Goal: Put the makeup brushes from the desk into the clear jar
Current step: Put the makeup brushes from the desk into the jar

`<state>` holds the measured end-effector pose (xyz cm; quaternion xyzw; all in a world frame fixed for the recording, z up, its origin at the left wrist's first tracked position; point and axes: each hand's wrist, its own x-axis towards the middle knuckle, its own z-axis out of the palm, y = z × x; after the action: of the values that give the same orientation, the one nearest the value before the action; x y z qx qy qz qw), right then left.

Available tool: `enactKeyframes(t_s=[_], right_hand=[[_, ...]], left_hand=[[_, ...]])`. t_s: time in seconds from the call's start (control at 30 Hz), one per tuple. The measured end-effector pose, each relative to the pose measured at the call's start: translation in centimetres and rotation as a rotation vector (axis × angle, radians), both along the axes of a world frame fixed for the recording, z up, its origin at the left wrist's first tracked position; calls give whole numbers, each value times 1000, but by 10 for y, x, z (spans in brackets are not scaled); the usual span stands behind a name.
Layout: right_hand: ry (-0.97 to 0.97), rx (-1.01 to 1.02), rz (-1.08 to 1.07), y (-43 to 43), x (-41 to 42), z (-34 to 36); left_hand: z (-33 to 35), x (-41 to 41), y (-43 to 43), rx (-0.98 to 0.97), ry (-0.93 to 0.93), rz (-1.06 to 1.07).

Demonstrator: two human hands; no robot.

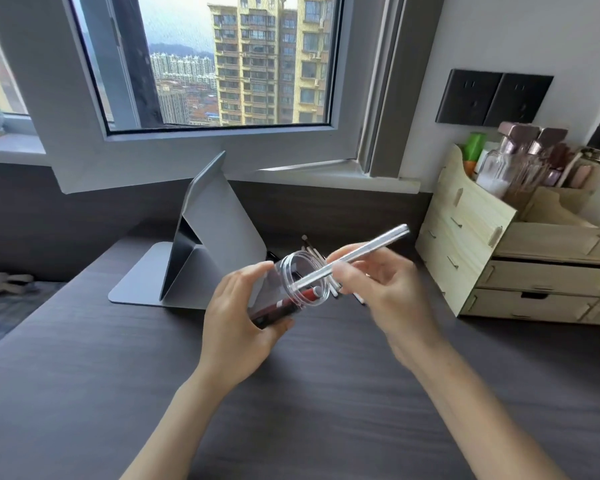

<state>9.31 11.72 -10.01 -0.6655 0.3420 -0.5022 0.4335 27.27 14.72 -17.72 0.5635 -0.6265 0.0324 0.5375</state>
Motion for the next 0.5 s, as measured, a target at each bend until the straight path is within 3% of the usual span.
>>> enactKeyframes(t_s=[0.13, 0.27, 0.33, 0.4, 0.47, 0.5], right_hand=[[438, -388, -131, 2, 15, -23], [509, -446, -87, 3, 14, -29], [417, -379, 9, 4, 13, -26], [135, -217, 56, -1, 11, -21], [-96, -34, -77, -16, 11, -22], [-89, 23, -186, -27, 13, -27]], left_hand=[[0, -1, 1, -17, 12, -31], [0, 0, 1, -27, 26, -50], [-2, 1, 0, -20, 46, -50], [-4, 4, -2, -21, 82, -38], [-4, 8, -4, -30, 156, -27], [-4, 10, -4, -31, 206, -35]])
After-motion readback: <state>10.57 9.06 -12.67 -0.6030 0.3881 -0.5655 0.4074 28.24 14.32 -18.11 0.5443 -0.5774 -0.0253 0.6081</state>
